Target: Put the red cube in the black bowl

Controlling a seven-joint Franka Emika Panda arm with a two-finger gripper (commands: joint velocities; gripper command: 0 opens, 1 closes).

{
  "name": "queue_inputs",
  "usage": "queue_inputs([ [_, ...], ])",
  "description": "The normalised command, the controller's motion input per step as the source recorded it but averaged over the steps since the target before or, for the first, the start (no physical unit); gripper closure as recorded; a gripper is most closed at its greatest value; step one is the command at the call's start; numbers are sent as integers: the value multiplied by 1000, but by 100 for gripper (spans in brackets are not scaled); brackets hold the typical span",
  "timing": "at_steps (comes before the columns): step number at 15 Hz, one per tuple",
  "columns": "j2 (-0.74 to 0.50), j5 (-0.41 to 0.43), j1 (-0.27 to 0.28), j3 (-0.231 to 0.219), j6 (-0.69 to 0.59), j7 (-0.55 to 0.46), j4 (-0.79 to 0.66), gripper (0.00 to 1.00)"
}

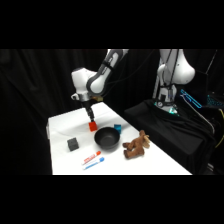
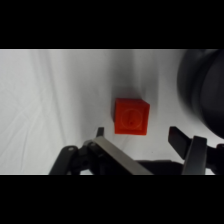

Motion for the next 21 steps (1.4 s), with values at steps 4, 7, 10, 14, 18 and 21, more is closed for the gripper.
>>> queue_inputs([
  [4, 190, 38, -42, 41, 231, -33, 123, 0],
  [7, 163, 24, -43, 39, 236, 17, 94, 0],
  [10, 162, 10, -40, 28, 265, 56, 71, 0],
  [14, 154, 12, -53, 44, 231, 46, 73, 0],
  [18, 109, -16, -24, 25, 219, 82, 73, 43],
  [21, 9, -55, 13, -2, 185, 87, 23, 62],
])
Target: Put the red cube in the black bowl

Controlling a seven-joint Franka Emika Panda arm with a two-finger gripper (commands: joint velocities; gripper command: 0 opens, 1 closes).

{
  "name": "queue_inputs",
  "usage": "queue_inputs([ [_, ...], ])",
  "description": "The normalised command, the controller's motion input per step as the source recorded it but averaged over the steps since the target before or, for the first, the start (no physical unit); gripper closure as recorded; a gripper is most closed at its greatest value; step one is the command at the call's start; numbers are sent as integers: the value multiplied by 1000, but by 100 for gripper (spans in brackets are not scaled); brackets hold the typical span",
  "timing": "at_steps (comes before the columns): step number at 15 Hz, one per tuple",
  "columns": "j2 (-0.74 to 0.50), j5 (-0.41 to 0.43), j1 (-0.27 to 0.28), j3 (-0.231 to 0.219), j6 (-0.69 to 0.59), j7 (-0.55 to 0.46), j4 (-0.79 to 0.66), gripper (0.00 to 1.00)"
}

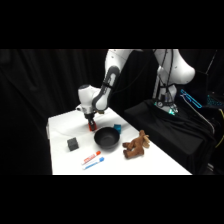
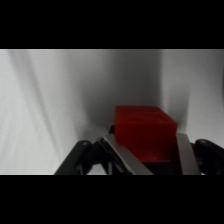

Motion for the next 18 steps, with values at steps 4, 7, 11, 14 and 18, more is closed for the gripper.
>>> queue_inputs([
  [4, -178, -111, 52, -36, 97, 64, -144, 67],
  [7, -377, -162, 98, -82, -83, 66, -263, 69],
  [11, -464, -168, 104, -91, -256, 46, -256, 69],
  [14, -485, -140, 96, -79, -336, 22, -225, 69],
  [18, -448, -100, 98, -55, -276, 5, -215, 69],
])
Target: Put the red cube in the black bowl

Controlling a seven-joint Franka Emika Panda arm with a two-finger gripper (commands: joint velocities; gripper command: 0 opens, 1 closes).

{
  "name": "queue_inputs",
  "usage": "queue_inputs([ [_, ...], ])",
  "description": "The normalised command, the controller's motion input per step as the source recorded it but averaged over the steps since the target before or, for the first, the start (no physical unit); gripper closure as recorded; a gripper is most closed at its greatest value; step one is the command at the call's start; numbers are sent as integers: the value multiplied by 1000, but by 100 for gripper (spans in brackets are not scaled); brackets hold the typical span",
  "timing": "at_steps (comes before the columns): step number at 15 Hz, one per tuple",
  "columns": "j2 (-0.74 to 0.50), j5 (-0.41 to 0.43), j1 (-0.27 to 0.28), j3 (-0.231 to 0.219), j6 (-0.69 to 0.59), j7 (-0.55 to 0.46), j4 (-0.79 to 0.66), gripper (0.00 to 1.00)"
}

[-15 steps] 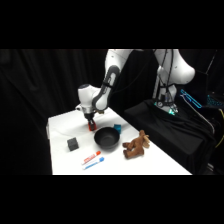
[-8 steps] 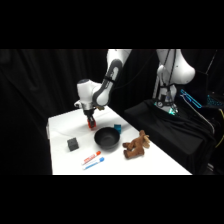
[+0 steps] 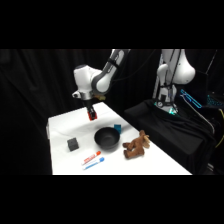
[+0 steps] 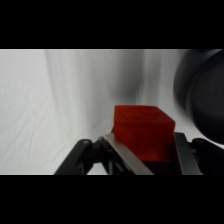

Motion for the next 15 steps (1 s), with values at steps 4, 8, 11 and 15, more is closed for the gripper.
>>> queue_inputs([
  [4, -318, -76, 133, -19, -111, 68, -225, 69],
  [8, -287, -70, 175, 40, 11, 154, -295, 69],
  [11, -261, -58, 176, 65, 59, 198, -263, 69],
  [15, -160, -55, 138, 53, 142, 193, -195, 69],
])
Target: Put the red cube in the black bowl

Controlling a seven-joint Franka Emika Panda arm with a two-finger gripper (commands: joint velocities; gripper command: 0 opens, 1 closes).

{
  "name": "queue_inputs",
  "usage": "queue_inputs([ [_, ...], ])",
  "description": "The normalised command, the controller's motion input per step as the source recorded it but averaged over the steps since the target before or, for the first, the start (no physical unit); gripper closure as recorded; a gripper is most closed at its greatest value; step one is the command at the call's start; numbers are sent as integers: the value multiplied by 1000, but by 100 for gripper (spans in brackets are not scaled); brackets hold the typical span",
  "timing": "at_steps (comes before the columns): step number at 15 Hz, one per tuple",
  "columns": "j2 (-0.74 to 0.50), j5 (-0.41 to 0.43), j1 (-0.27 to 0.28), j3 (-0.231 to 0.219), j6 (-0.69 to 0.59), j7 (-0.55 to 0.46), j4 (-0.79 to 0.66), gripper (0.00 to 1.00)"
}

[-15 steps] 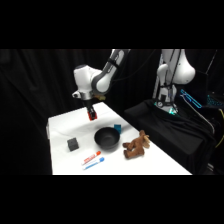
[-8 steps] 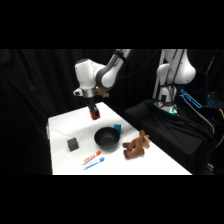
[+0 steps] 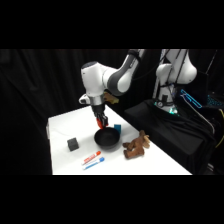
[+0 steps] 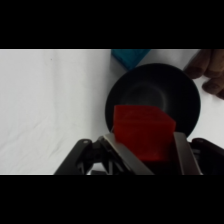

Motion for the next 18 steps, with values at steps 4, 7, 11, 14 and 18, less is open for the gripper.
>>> queue_inputs([
  [4, -5, -4, 57, 29, 279, 122, -149, 69],
  [7, 52, 58, 21, 34, 257, 70, -121, 69],
  [11, 56, 131, -10, 77, 323, -34, -103, 13],
  [14, 62, 71, 7, 31, 208, -2, -36, 0],
  [18, -100, -11, 40, -20, -5, 40, -52, 1],
])
